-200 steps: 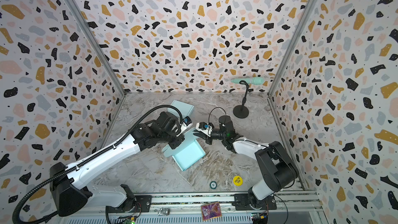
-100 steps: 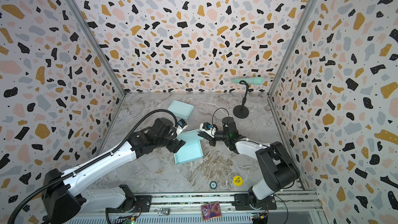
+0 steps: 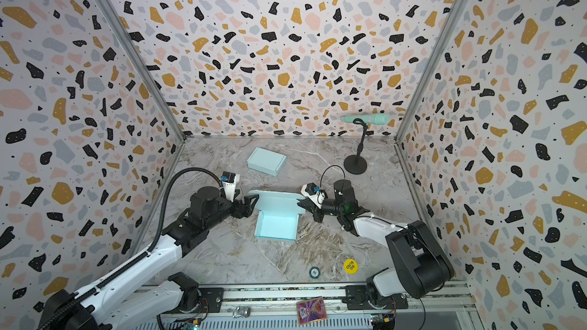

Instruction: Fold the paper box

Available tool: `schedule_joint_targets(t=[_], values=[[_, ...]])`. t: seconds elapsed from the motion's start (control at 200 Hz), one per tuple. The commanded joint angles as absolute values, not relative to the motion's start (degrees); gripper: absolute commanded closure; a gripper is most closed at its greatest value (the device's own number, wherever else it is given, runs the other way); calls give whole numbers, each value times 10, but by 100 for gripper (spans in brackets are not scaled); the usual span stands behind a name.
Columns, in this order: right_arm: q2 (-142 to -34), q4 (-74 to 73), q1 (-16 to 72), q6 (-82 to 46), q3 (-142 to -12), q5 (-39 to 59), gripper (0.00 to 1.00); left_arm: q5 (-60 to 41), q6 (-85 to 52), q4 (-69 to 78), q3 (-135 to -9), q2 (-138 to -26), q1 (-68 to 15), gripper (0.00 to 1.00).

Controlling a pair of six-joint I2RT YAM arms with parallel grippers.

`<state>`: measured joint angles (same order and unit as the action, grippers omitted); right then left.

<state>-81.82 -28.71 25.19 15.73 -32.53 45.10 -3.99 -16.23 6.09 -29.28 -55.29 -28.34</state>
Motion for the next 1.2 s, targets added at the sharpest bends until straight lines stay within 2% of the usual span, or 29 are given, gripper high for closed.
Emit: schedule_joint_targets(t=[0.0,0.13,0.325,0.521,0.616,1.061,1.196], values=[[-827,-241,245,159,-356,447,98,-51,-198,197,-247,-555,-280,13],[-842,-239,230,154,-369,457,98,-56,-180,261,-227,-574,-277,13],[-846,-233,216,156,-381,464,98,-98,-148,281,-258,-647,-266,13],[-853,-216,209,155,-393,459,98,-156,-124,270,-290,-716,-264,18],[-854,-214,206,153,-395,453,98,-159,-133,280,-276,-713,-264,24],[-851,-207,205,152,-396,415,99,-131,-143,247,-269,-703,-286,64],[-849,-209,205,149,-395,404,99,-115,-141,229,-273,-704,-293,72]])
